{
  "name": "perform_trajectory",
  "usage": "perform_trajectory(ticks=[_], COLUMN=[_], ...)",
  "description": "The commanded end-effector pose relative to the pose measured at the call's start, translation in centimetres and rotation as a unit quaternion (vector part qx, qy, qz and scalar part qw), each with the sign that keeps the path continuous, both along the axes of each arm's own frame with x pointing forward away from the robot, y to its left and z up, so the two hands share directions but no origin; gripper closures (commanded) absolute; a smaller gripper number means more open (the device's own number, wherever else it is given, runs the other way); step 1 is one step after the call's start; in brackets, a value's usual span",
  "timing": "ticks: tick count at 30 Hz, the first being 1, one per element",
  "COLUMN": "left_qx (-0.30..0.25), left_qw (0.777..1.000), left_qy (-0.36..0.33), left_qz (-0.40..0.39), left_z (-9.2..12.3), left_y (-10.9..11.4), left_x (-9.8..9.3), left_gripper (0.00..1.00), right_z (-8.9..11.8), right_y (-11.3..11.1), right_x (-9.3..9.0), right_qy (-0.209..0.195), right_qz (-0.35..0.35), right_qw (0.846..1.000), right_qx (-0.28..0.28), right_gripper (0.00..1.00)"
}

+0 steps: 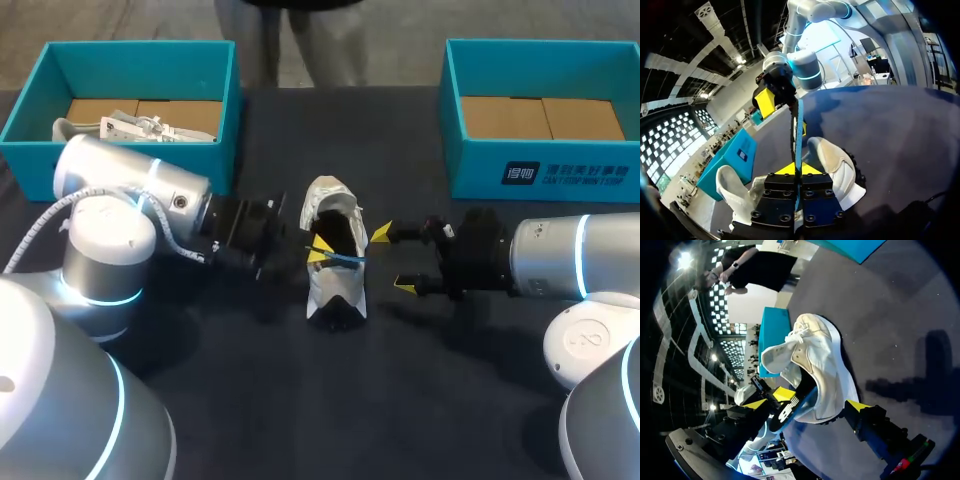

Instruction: Take the shoe out of the shoebox, open the shoe tongue, remove and reinsert the insole, then place the shoe into the shoebox

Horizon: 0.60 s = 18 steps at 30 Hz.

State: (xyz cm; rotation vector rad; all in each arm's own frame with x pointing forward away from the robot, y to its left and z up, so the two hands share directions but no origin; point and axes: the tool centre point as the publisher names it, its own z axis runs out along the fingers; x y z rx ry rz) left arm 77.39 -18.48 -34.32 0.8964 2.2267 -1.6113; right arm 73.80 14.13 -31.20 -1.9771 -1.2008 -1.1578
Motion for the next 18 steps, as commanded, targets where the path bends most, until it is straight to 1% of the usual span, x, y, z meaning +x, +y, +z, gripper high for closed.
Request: perform_trajectory(ticks=[1,8,11,12,13,14,15,16,18], left_qx=[0.007,0.015,0.016,0.016,0.014,0.011,0.007,0.003,-0.001], left_qw=[1.000,1.000,1.000,1.000,1.000,1.000,1.000,1.000,1.000], left_qy=[0.003,0.009,0.010,0.009,0.007,0.006,0.005,0.003,0.001], left_qz=[-0.002,0.010,0.016,0.018,0.019,0.019,0.019,0.018,0.015], left_z=[-0.7,-1.9,-2.1,-2.0,-1.8,-1.5,-1.3,-1.0,-0.5], left_y=[-0.1,0.3,0.5,0.5,0.6,0.6,0.6,0.6,0.5], left_x=[0.5,1.4,1.5,1.5,1.4,1.3,1.2,1.2,0.9], left_gripper=[1.00,1.00,1.00,0.92,0.64,0.56,0.62,0.65,0.65], right_z=[0.1,0.1,0.1,0.1,0.1,0.1,0.1,0.1,0.1], right_y=[0.1,0.1,0.1,0.1,0.1,0.1,0.1,0.1,0.1], right_x=[0.0,0.0,0.0,0.0,0.0,0.0,0.0,0.0,0.0], right_qy=[0.001,0.001,0.001,0.001,0.001,0.001,0.001,0.001,0.001], right_qz=[-0.002,-0.002,-0.002,-0.002,-0.002,-0.002,-0.002,-0.002,-0.002], right_qw=[1.000,1.000,1.000,1.000,1.000,1.000,1.000,1.000,1.000], right_qx=[-0.002,-0.002,-0.002,-0.002,-0.002,-0.002,-0.002,-0.002,-0.002], right_gripper=[0.00,0.00,0.00,0.00,0.00,0.00,0.00,0.00,0.00])
